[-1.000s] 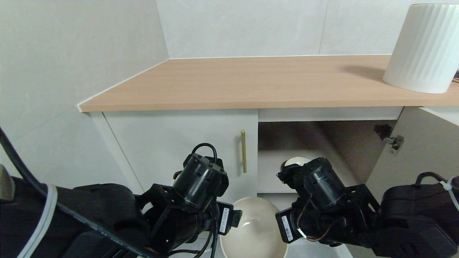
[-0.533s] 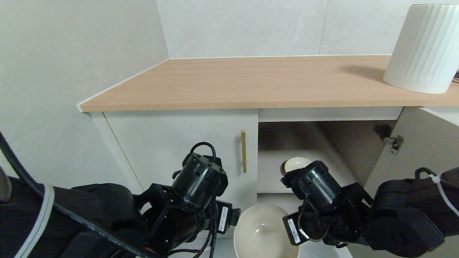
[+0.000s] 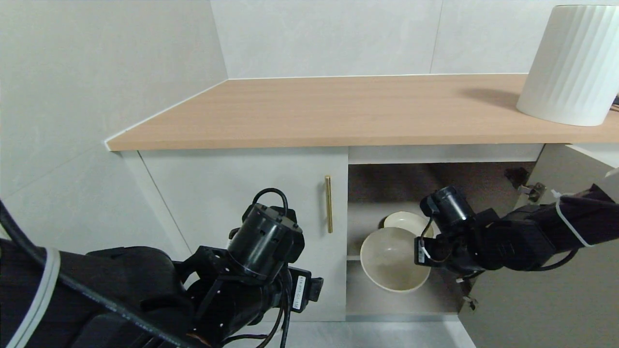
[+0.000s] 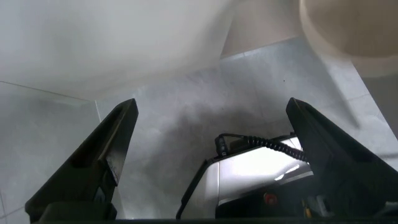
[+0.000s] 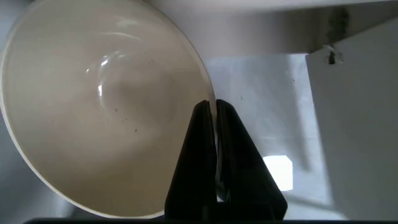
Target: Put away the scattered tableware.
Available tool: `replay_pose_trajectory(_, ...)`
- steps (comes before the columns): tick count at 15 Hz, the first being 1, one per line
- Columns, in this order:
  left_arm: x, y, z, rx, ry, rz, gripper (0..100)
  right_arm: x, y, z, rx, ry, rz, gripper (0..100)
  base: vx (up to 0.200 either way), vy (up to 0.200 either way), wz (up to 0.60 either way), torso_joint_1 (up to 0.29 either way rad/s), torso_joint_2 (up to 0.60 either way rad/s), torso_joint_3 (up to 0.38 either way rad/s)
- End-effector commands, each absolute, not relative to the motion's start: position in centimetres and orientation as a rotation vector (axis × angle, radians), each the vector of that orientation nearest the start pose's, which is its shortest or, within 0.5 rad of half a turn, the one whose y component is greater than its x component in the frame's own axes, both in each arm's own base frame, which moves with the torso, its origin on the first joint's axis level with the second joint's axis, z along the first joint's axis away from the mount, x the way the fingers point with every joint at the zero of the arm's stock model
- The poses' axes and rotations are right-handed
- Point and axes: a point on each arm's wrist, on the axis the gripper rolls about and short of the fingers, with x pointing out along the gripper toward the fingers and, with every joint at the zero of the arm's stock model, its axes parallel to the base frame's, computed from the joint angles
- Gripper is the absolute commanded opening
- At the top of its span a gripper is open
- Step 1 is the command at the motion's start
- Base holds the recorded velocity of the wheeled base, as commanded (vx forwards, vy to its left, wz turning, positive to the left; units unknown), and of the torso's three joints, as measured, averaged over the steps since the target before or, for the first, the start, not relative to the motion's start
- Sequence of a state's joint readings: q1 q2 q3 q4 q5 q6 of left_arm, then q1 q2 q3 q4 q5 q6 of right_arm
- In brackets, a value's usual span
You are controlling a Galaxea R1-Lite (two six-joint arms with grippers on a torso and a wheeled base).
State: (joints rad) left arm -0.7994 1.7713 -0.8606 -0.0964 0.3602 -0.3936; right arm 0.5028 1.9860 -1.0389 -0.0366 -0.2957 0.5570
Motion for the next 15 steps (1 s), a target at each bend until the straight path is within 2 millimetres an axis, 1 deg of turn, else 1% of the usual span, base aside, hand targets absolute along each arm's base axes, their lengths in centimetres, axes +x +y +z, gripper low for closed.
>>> replay_pose_trajectory(1, 21.2, -20.7, 12.9, 0.077, 0.747, -0.268, 100, 32.8, 15.1, 8.5, 0.203, 0.863, -0.108, 0, 0.0, 0.0, 0.0, 0.0, 0.0, 0.0)
replay_pose_trajectory(3, 21.2, -20.7, 12.6, 0.082, 0.753, -0.268, 100, 33.8, 14.7, 8.6, 0.256, 0.83, -0.131, 0, 0.0, 0.0, 0.0, 0.0, 0.0, 0.0)
replay_pose_trajectory(7, 21.1, -20.9, 12.6, 0.087, 0.754, -0.274, 100, 36.6, 13.1, 9.0, 0.359, 0.724, -0.177, 0, 0.0, 0.0, 0.0, 0.0, 0.0, 0.0)
replay_pose_trajectory(10, 21.0, -21.0, 12.6, 0.086, 0.753, -0.276, 100, 38.8, 12.4, 8.1, 0.417, 0.704, -0.223, 0, 0.0, 0.0, 0.0, 0.0, 0.0, 0.0)
replay_pose_trajectory(13, 21.0, -20.9, 12.6, 0.088, 0.755, -0.274, 100, 40.1, 12.0, 7.7, 0.442, 0.69, -0.242, 0, 0.0, 0.0, 0.0, 0.0, 0.0, 0.0)
replay_pose_trajectory(15, 21.0, -20.9, 12.6, 0.088, 0.755, -0.274, 100, 41.0, 11.4, 6.9, 0.448, 0.685, -0.276, 0, 0.0, 0.0, 0.0, 0.0, 0.0, 0.0)
